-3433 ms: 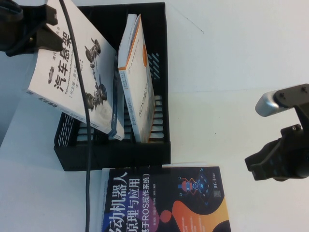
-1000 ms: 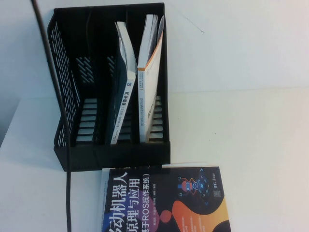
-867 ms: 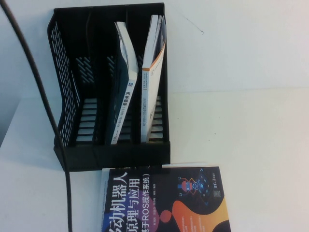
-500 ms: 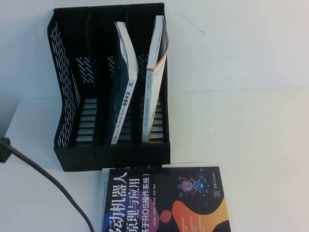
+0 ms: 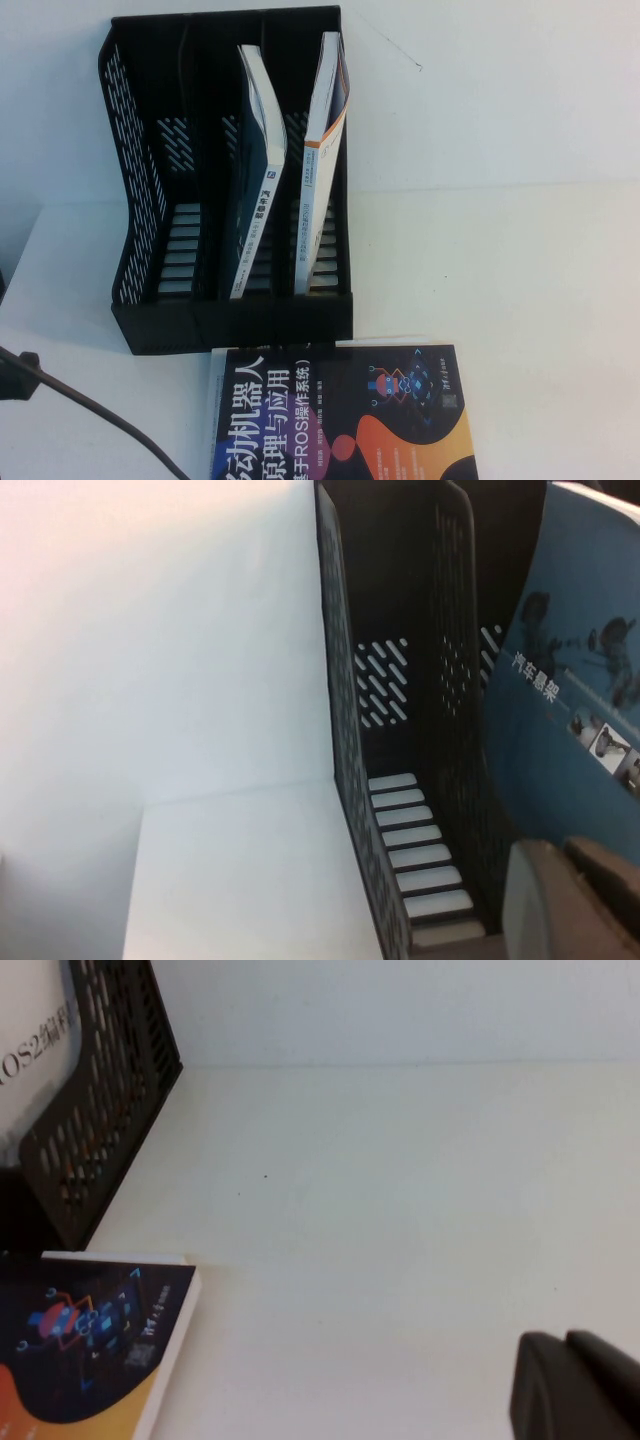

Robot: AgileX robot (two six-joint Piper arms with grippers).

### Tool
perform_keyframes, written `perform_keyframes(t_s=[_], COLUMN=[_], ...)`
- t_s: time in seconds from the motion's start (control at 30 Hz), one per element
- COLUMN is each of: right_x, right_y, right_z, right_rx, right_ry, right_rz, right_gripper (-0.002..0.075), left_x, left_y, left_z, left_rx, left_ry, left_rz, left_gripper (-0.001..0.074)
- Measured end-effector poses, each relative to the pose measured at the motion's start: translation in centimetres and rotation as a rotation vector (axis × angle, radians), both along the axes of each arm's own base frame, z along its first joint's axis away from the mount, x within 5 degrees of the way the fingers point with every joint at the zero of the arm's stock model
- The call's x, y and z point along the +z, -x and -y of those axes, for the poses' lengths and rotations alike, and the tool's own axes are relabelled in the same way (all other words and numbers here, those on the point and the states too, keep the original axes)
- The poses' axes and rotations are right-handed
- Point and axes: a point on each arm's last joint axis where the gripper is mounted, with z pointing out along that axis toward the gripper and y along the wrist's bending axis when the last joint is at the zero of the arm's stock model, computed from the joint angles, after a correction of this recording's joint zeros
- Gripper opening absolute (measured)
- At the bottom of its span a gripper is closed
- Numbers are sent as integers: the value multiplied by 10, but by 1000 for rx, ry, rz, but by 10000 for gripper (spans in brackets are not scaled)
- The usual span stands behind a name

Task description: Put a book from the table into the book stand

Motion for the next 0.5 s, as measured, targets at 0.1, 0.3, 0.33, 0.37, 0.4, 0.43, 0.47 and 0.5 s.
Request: perform_keyframes(t_s=[0.1,0.3,0.33,0.37,0.4,0.43,0.47,0.5], right_x=[0,0,0,0,0,0,0,0], right_y=[0,0,0,0,0,0,0,0], right_z=[0,0,0,0,0,0,0,0], right_rx=[0,-1,-1,-1,-1,-1,-1,-1], right_ry=[0,-1,-1,-1,-1,-2,-2,-2], right_rz=[0,0,0,0,0,0,0,0], right_gripper=[3,3,3,3,3,3,3,3], left_x=[-1,-1,-1,-1,-1,-1,-1,-1], left_y=[0,0,0,0,0,0,0,0], left_z=[0,0,0,0,0,0,0,0], left_rx=[-1,-2,-2,-2,-2,-2,-2,-2], left_ry=[-3,-7,-7,-7,-7,-7,-7,-7], left_rz=[-1,-4,-4,-4,-4,-4,-4,-6], left_gripper=[-2,-3,-3,-3,-3,-3,-3,-3])
